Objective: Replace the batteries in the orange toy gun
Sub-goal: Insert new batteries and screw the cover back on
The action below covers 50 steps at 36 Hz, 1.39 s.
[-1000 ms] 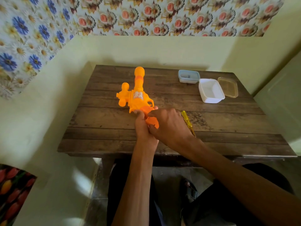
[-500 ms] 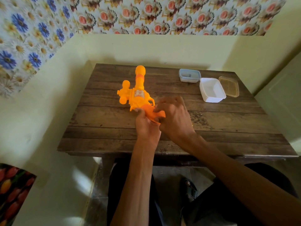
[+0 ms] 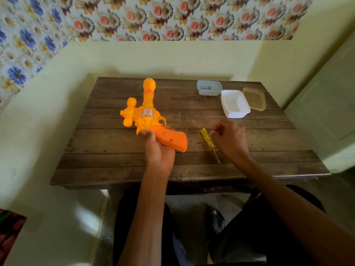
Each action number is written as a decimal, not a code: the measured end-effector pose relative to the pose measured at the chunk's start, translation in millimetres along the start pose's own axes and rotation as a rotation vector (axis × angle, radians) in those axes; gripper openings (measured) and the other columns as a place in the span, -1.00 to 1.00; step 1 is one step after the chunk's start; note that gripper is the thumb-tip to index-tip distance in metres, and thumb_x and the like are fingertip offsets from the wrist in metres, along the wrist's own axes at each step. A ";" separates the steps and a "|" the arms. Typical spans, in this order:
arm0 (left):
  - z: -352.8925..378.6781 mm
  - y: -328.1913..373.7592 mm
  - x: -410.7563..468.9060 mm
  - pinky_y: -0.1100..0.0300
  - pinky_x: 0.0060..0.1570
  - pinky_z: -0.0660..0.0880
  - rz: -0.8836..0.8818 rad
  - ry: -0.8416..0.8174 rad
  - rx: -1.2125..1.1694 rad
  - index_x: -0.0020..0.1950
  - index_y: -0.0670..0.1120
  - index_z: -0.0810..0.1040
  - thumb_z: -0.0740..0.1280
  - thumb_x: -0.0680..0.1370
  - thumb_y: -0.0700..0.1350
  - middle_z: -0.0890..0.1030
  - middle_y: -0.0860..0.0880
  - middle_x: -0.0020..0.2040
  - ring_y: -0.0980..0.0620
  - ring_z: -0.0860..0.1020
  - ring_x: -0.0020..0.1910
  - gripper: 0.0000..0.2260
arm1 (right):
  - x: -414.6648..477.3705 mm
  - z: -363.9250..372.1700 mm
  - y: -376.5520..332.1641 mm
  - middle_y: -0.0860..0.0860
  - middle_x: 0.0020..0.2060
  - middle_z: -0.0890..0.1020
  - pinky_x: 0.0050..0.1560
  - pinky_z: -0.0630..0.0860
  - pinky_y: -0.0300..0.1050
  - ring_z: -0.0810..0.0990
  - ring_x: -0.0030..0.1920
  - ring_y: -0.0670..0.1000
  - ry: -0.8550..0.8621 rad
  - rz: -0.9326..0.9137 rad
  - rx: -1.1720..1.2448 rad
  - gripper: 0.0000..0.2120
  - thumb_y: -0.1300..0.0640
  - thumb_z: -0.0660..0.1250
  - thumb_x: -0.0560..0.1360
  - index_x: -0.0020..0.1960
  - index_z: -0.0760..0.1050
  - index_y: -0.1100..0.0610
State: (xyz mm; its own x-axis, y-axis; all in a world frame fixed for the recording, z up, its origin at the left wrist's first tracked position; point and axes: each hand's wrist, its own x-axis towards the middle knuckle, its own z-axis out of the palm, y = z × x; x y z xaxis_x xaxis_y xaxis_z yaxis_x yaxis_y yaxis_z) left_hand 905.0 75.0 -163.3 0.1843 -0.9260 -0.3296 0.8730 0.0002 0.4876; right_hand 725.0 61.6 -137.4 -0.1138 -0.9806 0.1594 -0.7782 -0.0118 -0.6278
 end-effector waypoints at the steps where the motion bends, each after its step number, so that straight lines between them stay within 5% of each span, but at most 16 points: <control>1: -0.2 0.5 -0.3 0.03 0.04 0.47 0.005 0.009 0.003 0.43 -0.10 0.33 0.01 0.70 0.02 0.56 -0.11 -0.04 -0.01 0.53 -0.10 -0.63 | 1.8 -1.1 5.2 -0.07 -0.27 0.62 -0.19 0.53 -0.22 0.58 -0.25 -0.11 0.015 0.030 -0.014 -0.87 0.29 0.34 0.46 -0.14 0.58 0.08; 8: 5.1 -8.2 -1.2 0.05 0.00 0.47 0.030 0.042 0.009 0.42 -0.11 0.34 0.00 0.70 0.01 0.56 -0.11 -0.02 0.00 0.53 -0.08 -0.64 | 27.0 -11.3 40.8 0.00 -0.16 0.71 -0.04 0.59 -0.09 0.66 -0.13 0.01 0.071 0.133 -0.092 -0.86 0.26 0.40 0.43 -0.09 0.67 0.07; 12: 7.1 -7.8 -2.0 0.06 0.00 0.47 0.055 0.016 -0.012 0.13 -0.02 0.44 -0.01 0.70 0.00 0.56 -0.10 -0.06 -0.01 0.53 -0.10 -0.74 | 35.0 -9.6 48.1 -0.02 -0.20 0.71 0.02 0.59 -0.03 0.65 -0.13 -0.01 0.054 0.175 -0.057 -0.97 0.12 0.49 0.42 -0.14 0.70 0.04; 17: 9.0 -9.4 0.1 0.05 0.02 0.48 0.047 0.055 -0.002 0.46 -0.11 0.28 -0.01 0.70 0.01 0.55 -0.13 0.01 -0.02 0.54 -0.07 -0.62 | 39.0 -5.7 46.9 -0.02 -0.22 0.71 0.02 0.59 -0.03 0.65 -0.14 -0.03 0.064 0.231 -0.035 -0.85 0.02 0.55 0.35 -0.15 0.69 0.07; 25: 7.4 -9.0 -1.0 0.05 0.02 0.48 0.071 0.032 -0.001 0.52 -0.10 0.22 -0.01 0.70 0.02 0.55 -0.13 0.03 -0.01 0.54 -0.07 -0.59 | 38.4 6.8 39.6 0.13 -0.05 0.65 -0.13 0.54 -0.08 0.64 -0.02 0.13 -0.004 0.228 -0.271 -0.73 0.02 0.44 0.48 0.01 0.58 0.22; 30: 8.2 -9.0 -2.4 0.02 0.10 0.47 0.072 0.013 -0.004 0.52 -0.10 0.22 -0.02 0.70 0.01 0.55 -0.13 0.03 -0.03 0.54 -0.06 -0.59 | 35.5 10.6 30.3 0.17 -0.01 0.64 -0.24 0.49 -0.12 0.64 -0.03 0.14 -0.088 0.155 -0.398 -0.84 0.19 0.33 0.56 0.08 0.56 0.26; 36: 5.0 -8.4 -1.7 -0.01 0.13 0.45 0.056 -0.008 -0.026 0.49 -0.11 0.26 -0.01 0.70 0.00 0.56 -0.13 -0.03 -0.03 0.54 -0.08 -0.62 | 25.9 -1.2 8.7 0.02 -0.26 0.56 -0.38 0.42 -0.21 0.62 -0.19 0.06 -0.079 0.011 -0.211 -0.84 0.36 0.27 0.51 -0.19 0.52 0.17; 40: 3.8 -7.8 5.2 -0.01 0.05 0.48 0.040 -0.043 -0.022 0.27 -0.07 0.42 -0.03 0.70 0.04 0.65 -0.09 -0.17 -0.04 0.55 -0.12 -0.67 | 11.5 8.7 -27.4 -0.11 -0.28 0.55 -0.27 0.51 -0.18 0.56 -0.24 -0.09 -0.200 -0.143 0.006 -0.83 0.28 0.28 0.53 -0.19 0.49 0.07; 43: 0.4 -8.9 5.5 -0.11 0.21 0.40 0.032 -0.037 -0.010 0.39 -0.12 0.36 -0.01 0.68 0.09 0.61 -0.14 -0.10 -0.07 0.55 -0.09 -0.59 | -1.1 20.8 -46.2 0.06 -0.19 0.65 -0.18 0.56 0.00 0.60 -0.19 0.02 -0.277 -0.217 0.039 -0.89 0.19 0.29 0.55 -0.11 0.55 0.20; 50: -8.2 -5.2 8.5 -0.05 0.00 0.49 0.015 -0.063 -0.005 0.53 -0.12 0.22 0.00 0.68 0.10 0.58 -0.14 -0.05 -0.06 0.56 -0.08 -0.51 | -2.1 26.4 -50.9 -0.03 -0.30 0.64 -0.26 0.57 -0.12 0.58 -0.30 -0.10 -0.186 -0.236 0.102 -0.94 0.21 0.38 0.46 -0.19 0.58 0.15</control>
State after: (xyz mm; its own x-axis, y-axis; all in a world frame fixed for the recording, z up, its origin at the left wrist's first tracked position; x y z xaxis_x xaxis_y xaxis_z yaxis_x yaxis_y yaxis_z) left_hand 905.8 70.2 -175.2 0.1693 -0.9477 -0.2707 0.8727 0.0165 0.4879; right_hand 781.1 59.1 -125.9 0.1853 -0.9672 0.1737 -0.7025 -0.2540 -0.6649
